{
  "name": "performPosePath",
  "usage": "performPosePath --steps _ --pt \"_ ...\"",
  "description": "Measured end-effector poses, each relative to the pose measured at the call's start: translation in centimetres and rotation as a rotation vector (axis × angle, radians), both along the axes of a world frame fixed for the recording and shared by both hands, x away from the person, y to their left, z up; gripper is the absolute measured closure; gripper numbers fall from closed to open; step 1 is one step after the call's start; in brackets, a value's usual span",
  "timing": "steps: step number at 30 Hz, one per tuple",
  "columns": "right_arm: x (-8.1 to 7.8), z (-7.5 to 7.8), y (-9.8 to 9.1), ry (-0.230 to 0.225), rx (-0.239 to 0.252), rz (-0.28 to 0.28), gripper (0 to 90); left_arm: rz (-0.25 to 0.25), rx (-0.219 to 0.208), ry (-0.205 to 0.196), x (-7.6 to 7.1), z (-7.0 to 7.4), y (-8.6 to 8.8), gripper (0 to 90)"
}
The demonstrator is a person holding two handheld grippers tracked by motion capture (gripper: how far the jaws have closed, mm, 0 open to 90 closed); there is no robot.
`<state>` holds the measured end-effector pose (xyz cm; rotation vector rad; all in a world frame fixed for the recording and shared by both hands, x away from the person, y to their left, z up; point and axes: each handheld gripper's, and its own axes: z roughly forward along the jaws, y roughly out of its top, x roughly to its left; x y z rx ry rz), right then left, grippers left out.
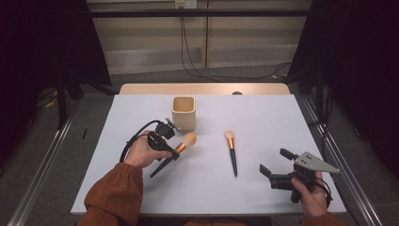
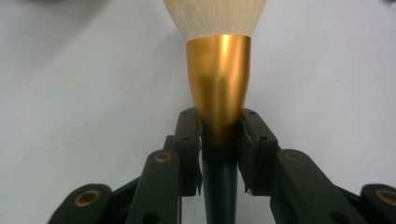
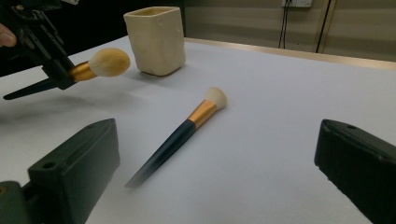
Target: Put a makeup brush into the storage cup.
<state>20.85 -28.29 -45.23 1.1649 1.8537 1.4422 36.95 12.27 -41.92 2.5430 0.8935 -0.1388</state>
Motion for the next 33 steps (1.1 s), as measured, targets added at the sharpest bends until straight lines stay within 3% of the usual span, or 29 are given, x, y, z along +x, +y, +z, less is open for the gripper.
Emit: performPosePath --steps 6,10,33 --pt "0.0 0.0 0.0 0.0 0.001 0.0 0.0 0.04 -0.075 -0.028 -0.3 0.4 0.9 71.4" --pt "0.0 0.0 0.0 0.002 0.005 -0.001 0.0 0.047 -0.102 -0.054 -0.4 0.5 1.2 71.3" --pt "0.0 0.0 0.0 0.001 0.005 -0.004 0.0 0.129 -0.366 -0.243 -1.9 2.0 2.8 71.3"
